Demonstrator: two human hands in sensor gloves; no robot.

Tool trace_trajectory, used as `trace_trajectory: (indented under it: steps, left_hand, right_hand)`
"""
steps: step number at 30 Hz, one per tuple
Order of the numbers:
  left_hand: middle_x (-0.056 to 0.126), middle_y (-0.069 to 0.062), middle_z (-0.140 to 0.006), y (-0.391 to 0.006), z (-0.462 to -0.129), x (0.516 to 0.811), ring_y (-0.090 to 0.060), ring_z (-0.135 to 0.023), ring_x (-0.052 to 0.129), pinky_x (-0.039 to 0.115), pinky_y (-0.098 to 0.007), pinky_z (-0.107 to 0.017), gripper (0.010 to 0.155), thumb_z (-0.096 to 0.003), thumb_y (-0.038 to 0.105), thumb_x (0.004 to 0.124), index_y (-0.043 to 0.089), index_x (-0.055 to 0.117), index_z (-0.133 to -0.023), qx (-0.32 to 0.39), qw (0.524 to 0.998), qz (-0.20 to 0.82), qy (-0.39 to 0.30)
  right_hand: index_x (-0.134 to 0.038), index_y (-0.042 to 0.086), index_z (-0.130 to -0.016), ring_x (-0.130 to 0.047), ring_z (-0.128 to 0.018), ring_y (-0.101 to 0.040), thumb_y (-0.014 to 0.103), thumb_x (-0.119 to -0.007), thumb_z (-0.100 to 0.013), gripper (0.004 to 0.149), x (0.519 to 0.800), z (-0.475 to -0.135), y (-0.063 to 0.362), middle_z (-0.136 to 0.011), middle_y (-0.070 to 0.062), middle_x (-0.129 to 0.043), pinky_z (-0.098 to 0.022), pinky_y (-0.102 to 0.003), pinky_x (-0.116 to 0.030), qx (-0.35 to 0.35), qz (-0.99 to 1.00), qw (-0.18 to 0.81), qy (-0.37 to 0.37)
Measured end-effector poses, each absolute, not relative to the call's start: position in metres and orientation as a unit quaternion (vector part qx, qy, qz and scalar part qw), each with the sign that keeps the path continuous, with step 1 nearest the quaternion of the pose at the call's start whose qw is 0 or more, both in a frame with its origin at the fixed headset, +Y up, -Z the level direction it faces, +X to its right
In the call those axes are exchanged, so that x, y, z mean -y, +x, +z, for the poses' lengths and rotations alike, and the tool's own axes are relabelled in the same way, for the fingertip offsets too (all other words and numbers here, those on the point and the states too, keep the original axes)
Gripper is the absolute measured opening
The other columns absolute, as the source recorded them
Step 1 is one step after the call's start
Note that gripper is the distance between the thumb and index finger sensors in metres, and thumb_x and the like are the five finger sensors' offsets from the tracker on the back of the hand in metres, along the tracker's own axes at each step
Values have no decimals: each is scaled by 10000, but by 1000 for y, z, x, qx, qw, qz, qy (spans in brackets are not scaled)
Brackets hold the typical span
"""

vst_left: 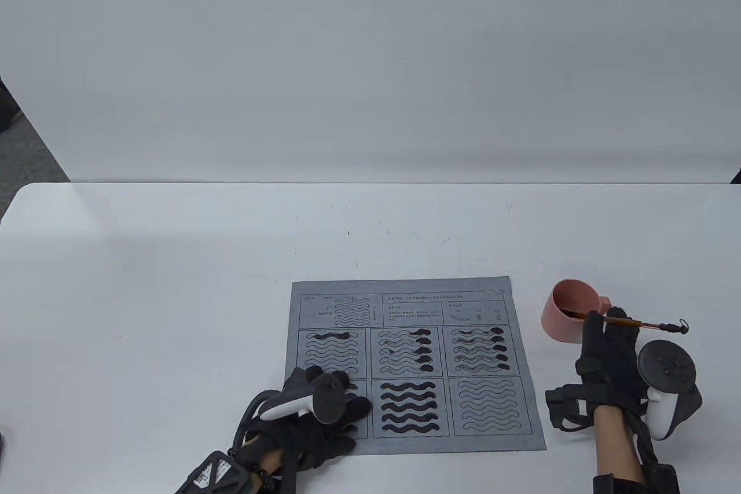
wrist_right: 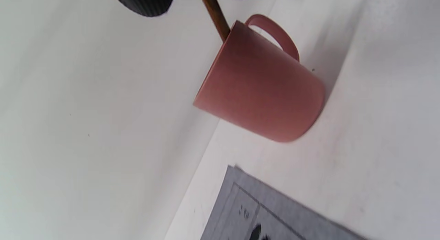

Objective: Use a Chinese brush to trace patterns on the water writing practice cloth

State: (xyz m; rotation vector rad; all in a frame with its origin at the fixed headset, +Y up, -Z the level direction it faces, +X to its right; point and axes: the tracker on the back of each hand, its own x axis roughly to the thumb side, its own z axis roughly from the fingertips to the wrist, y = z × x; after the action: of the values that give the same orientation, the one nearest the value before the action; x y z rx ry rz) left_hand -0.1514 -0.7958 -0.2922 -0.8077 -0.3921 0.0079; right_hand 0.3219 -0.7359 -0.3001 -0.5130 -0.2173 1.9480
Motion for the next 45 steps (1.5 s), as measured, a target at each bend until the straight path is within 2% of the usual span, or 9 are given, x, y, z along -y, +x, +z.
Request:
trace_trajectory:
  steps: [5,8,14,18,22,26,29,33,45]
  left_hand:
    - [-293,183,-1034,-150,-292,795,-303,-955,-309,-100,-591,-702,707,-465,649,514,694,-11,-938,193,904,-2,-382]
    - [-261,168,-1061,-148,-292,792,-321,-984,-272,-63,-605,-722,704,-478,633,533,685,19,-957,193,907,-4,-374]
    - [-213,146,-1095,-149,-290,780,-328,-1032,-198,-6,-612,-749,706,-487,613,552,645,63,-995,196,922,-19,-333]
    - [-214,145,-1098,-155,-294,764,-323,-1033,-206,-16,-617,-744,718,-482,622,550,635,53,-999,187,941,3,-282]
    - [-243,150,-1078,-163,-295,754,-332,-1030,-209,-13,-622,-744,686,-482,626,549,681,81,-980,168,953,7,-254]
    - [-247,140,-1076,-156,-285,739,-342,-1031,-207,-22,-628,-736,709,-485,643,539,649,50,-998,164,964,20,-207]
    - [-250,149,-1076,-151,-276,729,-356,-1027,-213,-24,-626,-738,706,-477,636,554,666,70,-990,167,974,-27,-150]
    - [-236,156,-1086,-151,-274,729,-361,-1030,-211,-32,-629,-736,704,-473,634,561,667,92,-996,172,973,-89,-127]
    - [-268,145,-1067,-175,-289,735,-414,-1005,-236,-55,-638,-720,743,-471,641,557,643,26,-990,116,978,-57,-163]
  right_hand:
    - [-138,-175,-1061,-199,-919,-717,442,-559,-621,867,720,-284,302,-1076,-487,-48,-608,-776,-284,35,842,492,-218]
    - [-71,-218,-1024,-218,-904,-754,463,-545,-626,920,715,-275,290,-1042,-528,-5,-600,-795,-301,-43,857,467,-214]
    - [-149,-218,-1046,-309,-912,-759,469,-552,-626,901,715,-277,262,-1065,-533,-99,-606,-798,-357,-98,866,460,-170]
    - [-179,-187,-1064,-339,-915,-753,474,-550,-626,875,712,-276,230,-1080,-517,-159,-607,-794,-373,-93,904,397,-126]
    - [-325,-58,-1067,-367,-917,-732,463,-568,-619,728,719,-272,184,-1074,-470,-256,-605,-788,-367,-43,956,281,-74]
    - [-181,1,-1096,-268,-922,-731,478,-556,-618,772,726,-267,152,-1075,-433,-72,-606,-790,-311,-59,981,184,-10]
    - [-130,55,-1102,-229,-908,-761,483,-556,-617,775,731,-266,142,-1071,-392,31,-598,-803,-291,-64,982,174,22]
    - [-126,98,-1106,-242,-885,-801,480,-559,-615,758,734,-266,138,-1084,-359,47,-589,-821,-315,-58,982,178,40]
    - [-86,113,-1103,-231,-877,-813,484,-554,-615,771,733,-265,142,-1074,-345,87,-580,-831,-303,-59,983,174,32]
